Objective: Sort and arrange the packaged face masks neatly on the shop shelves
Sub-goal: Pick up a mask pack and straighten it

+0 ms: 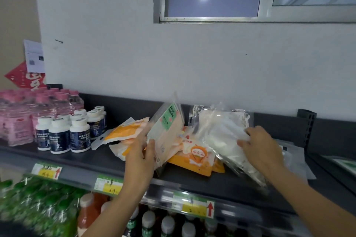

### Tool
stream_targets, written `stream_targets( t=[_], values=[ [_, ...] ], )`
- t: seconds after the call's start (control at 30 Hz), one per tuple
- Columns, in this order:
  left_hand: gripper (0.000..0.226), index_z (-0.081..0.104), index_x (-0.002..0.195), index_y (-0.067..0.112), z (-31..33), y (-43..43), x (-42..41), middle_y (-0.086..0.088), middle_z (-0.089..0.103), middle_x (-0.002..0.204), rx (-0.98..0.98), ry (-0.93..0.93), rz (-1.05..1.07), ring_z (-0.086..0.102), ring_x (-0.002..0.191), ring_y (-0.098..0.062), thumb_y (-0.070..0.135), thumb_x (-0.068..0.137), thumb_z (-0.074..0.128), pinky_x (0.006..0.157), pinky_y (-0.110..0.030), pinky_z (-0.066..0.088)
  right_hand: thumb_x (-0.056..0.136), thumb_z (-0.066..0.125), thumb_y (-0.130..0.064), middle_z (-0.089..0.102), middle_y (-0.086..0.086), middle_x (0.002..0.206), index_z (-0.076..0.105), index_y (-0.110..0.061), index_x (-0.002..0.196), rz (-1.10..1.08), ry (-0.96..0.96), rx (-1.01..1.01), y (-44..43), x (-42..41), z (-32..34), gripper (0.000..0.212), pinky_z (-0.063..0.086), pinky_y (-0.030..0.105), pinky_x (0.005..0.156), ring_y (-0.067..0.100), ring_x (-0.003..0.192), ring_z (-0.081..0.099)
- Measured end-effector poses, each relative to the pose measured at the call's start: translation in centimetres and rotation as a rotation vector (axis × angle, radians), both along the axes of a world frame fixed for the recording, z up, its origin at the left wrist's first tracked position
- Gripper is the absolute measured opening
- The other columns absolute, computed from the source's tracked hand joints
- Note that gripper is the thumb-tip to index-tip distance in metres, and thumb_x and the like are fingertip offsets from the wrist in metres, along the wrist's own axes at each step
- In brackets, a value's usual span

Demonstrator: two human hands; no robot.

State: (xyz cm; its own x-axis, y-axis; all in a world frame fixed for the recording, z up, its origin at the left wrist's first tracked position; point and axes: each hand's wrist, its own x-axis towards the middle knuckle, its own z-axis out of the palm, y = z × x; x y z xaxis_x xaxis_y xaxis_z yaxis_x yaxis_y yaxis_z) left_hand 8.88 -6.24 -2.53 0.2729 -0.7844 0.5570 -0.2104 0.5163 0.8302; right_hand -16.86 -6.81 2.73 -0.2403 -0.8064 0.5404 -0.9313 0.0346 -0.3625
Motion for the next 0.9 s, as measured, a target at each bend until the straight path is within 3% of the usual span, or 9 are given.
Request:
stream_targets(
  t=[0.07,0.2,0.3,0.4,0.47,0.6,0.7,0.8,0.9],
  values=[
    [0.037,0.042,0.123,0.045,-0.1,0.3,-0.4,0.020,0.056,0.083,-0.049,-0.032,0.023,0.058,0.075,-0.004,0.019,0.097,0.046,0.072,-0.029,0.055,0.089,0.059,-0.024,0.054,0.000,0.081,0.055,-0.014,0.091,0.023,-0.140,-0.006,0.0,0.3,1.9,0.011,0.041,0.029,0.058,0.019,0.070,0.053],
    [0.037,0.039,0.128,0.045,-0.1,1.4,-2.3,0.016,0.057,0.081,-0.177,-0.239,0.010,0.054,0.070,0.007,0.025,0.097,0.042,0.063,-0.006,0.040,0.086,0.061,-0.014,0.059,0.003,0.088,0.055,-0.013,0.089,0.149,-0.639,-0.001,-0.1,1.6,3.8,0.007,0.047,0.032,0.064,0.019,0.072,0.055],
    [0.046,0.043,0.123,0.052,-0.3,2.3,-4.1,0.027,0.056,0.111,-0.276,-0.503,-0.109,0.053,0.109,0.008,0.014,0.097,0.045,0.087,-0.001,0.034,0.089,0.057,-0.003,0.063,0.010,0.084,0.057,-0.004,0.102,0.312,-1.059,0.096,0.4,2.9,3.7,0.014,0.046,0.022,0.045,0.016,0.060,0.057],
    [0.057,0.034,0.141,0.042,-1.7,1.3,-5.0,0.017,0.035,0.147,-0.394,-0.743,-0.200,0.027,0.137,0.002,0.008,0.097,0.045,0.112,-0.021,0.027,0.091,0.052,0.001,0.069,0.015,0.094,0.055,0.002,0.112,0.425,-1.298,0.130,0.3,3.2,3.3,0.021,0.057,0.031,0.057,0.022,0.074,0.069],
    [0.051,0.035,0.142,0.039,-2.3,0.5,-5.1,0.015,0.030,0.151,-0.397,-0.739,-0.200,0.021,0.140,0.001,0.016,0.098,0.046,0.115,-0.031,0.026,0.092,0.048,0.002,0.069,0.019,0.100,0.055,0.003,0.116,0.447,-1.377,0.111,0.2,3.0,3.1,0.025,0.058,0.033,0.056,0.024,0.075,0.070],
    [0.047,0.040,0.138,0.031,-1.7,0.0,-5.5,0.010,0.038,0.147,-0.462,-0.734,-0.158,0.028,0.139,-0.006,0.039,0.093,0.049,0.112,-0.035,0.031,0.093,0.046,0.004,0.066,0.022,0.105,0.055,0.005,0.118,0.515,-1.509,0.092,0.6,3.0,3.0,0.027,0.059,0.034,0.055,0.027,0.078,0.068],
    [0.053,0.038,0.137,0.034,-1.2,-0.3,-5.6,0.011,0.043,0.142,-0.460,-0.722,-0.113,0.037,0.132,-0.003,0.014,0.091,0.054,0.108,-0.029,0.037,0.093,0.048,0.000,0.064,0.022,0.110,0.054,0.003,0.120,0.542,-1.545,0.106,0.8,3.4,2.8,0.028,0.060,0.038,0.064,0.030,0.084,0.066],
    [0.047,0.043,0.130,0.044,-0.4,0.1,-5.6,0.019,0.057,0.121,-0.320,-0.552,-0.066,0.053,0.106,0.007,0.010,0.097,0.044,0.089,-0.009,0.042,0.094,0.053,-0.012,0.064,0.019,0.115,0.054,-0.003,0.120,0.621,-1.532,0.161,1.0,3.7,3.0,0.027,0.060,0.037,0.067,0.029,0.089,0.067],
    [0.029,0.052,0.113,0.038,0.1,-0.3,-5.7,0.012,0.067,0.091,-0.185,-0.174,-0.054,0.063,0.079,-0.002,0.014,0.096,0.048,0.065,-0.018,0.052,0.095,0.053,-0.024,0.065,0.008,0.114,0.055,-0.012,0.117,0.638,-1.356,0.196,1.0,2.9,3.1,0.025,0.056,0.039,0.080,0.026,0.102,0.064]
  ],
)
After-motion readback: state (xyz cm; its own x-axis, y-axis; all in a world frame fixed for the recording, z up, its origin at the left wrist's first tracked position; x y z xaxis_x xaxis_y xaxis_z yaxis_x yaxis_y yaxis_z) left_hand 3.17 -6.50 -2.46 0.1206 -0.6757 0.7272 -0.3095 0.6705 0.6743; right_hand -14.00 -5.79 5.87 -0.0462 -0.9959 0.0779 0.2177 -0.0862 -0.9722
